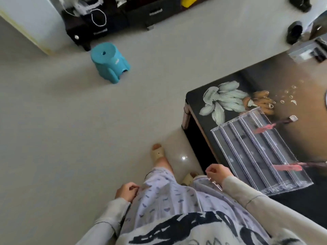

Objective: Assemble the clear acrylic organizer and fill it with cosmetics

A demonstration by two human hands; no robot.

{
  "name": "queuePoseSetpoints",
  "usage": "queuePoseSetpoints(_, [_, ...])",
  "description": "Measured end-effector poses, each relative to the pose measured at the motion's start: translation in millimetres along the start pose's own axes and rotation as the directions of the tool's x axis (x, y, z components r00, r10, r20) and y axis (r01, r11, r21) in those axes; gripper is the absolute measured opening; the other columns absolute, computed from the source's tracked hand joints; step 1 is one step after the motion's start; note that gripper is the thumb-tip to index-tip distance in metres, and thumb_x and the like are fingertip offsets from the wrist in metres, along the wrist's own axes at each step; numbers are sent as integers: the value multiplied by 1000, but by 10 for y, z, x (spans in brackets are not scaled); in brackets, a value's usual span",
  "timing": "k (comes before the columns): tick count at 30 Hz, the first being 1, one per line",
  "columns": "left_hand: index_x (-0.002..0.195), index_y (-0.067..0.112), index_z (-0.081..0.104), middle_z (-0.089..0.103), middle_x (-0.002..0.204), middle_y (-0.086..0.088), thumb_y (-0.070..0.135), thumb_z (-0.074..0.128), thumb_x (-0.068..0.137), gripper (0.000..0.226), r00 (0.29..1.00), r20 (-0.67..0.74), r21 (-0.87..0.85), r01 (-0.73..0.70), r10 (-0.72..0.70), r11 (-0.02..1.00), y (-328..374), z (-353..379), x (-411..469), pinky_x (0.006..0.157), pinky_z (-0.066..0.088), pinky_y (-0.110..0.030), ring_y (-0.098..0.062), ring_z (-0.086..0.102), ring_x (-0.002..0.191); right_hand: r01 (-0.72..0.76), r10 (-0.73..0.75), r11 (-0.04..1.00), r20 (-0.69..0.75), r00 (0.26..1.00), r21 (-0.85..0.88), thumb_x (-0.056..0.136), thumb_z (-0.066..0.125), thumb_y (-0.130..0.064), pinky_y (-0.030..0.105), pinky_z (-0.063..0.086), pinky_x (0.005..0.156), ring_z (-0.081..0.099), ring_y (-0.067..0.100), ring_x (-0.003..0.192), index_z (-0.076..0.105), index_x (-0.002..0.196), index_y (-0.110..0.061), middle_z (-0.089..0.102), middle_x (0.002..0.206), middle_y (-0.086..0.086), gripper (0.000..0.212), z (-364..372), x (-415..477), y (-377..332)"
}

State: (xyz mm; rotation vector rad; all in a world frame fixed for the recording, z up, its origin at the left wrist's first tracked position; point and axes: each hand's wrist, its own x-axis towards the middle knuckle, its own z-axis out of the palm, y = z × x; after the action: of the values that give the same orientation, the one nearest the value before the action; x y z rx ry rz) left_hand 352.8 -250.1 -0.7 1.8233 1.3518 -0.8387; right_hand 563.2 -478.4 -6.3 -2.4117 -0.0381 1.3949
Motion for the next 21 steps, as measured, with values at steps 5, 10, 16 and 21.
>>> queuePoseSetpoints(5, [111, 8, 65, 66, 120, -11, 16, 52, 91, 25, 997, 2, -115, 83, -83, 990, -130, -154, 105, 81, 41, -23, -24, 59, 111, 15, -13, 998, 35, 999, -58, 85, 49, -3, 23, 44, 57, 53, 19, 59, 67, 95, -2, 60, 79, 12, 21, 10, 159, -340])
queuePoseSetpoints(10, [97, 10, 68, 69, 111, -12, 13, 54, 87, 18, 997, 1, -180, 79, -80, 980, -34, -601, 363, 79, 42, -23, -24, 62, 105, -10, 14, 994, 45, 999, -105, 86, 49, -5, 17, 41, 49, 52, 13, 52, 66, 94, -8, 62, 78, 9, 19, 19, 390, -776])
queuePoseSetpoints(16, [87, 10, 68, 66, 92, -15, 7, 53, 86, 15, 999, -46, -221, -10, 0, 975, 170, -1555, 888, 76, 49, -28, -24, 61, 77, -124, 126, 992, -56, 990, 38, 85, 51, -5, 22, 44, 52, 56, 20, 56, 68, 98, -3, 64, 67, 9, 21, 113, 655, -1339])
queuePoseSetpoints(21, [66, 17, 56, 56, 66, -6, -1, 51, 84, 26, 993, -81, -219, -106, 90, 970, 381, -2297, 1311, 51, 35, -21, -14, 48, 51, -116, 142, 982, -173, 975, 152, 85, 57, -6, 23, 36, 74, 60, 32, 100, 69, 98, 0, 69, 104, 19, 18, 143, 744, -1786])
